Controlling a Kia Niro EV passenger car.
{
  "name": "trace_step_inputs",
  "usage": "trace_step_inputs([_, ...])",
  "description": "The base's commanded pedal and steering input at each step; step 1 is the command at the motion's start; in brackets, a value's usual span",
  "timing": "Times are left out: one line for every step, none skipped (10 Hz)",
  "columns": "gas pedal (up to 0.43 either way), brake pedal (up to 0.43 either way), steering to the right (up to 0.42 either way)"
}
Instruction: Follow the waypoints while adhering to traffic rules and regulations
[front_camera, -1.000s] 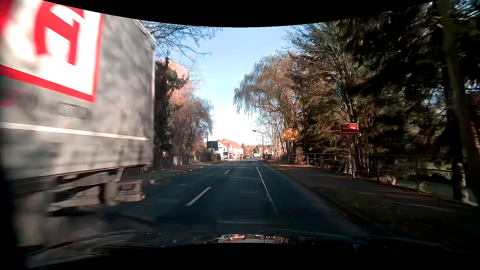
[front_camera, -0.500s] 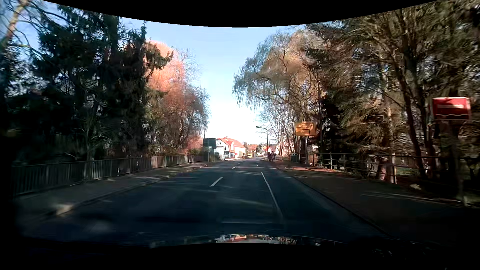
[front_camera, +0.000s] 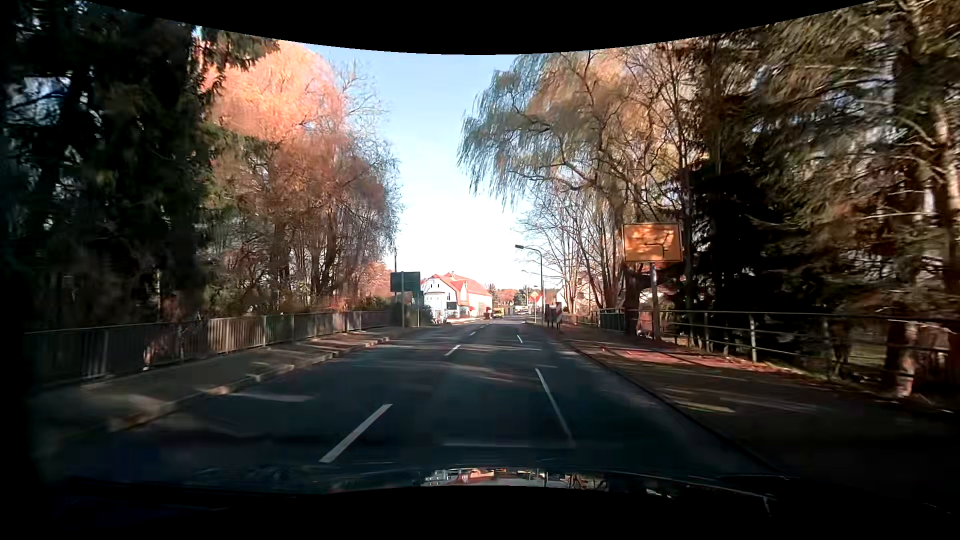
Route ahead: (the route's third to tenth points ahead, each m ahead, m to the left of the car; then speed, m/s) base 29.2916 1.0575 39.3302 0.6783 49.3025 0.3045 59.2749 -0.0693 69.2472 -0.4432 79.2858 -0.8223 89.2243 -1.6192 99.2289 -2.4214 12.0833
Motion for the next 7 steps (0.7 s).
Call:
trace_step_inputs([0.13, 0.0, -0.004])
trace_step_inputs([0.13, 0.0, -0.003])
trace_step_inputs([0.13, 0.0, -0.003])
trace_step_inputs([0.13, 0.0, -0.002])
trace_step_inputs([0.13, 0.0, -0.001])
trace_step_inputs([0.13, 0.0, 0.0])
trace_step_inputs([0.13, 0.0, 0.001])
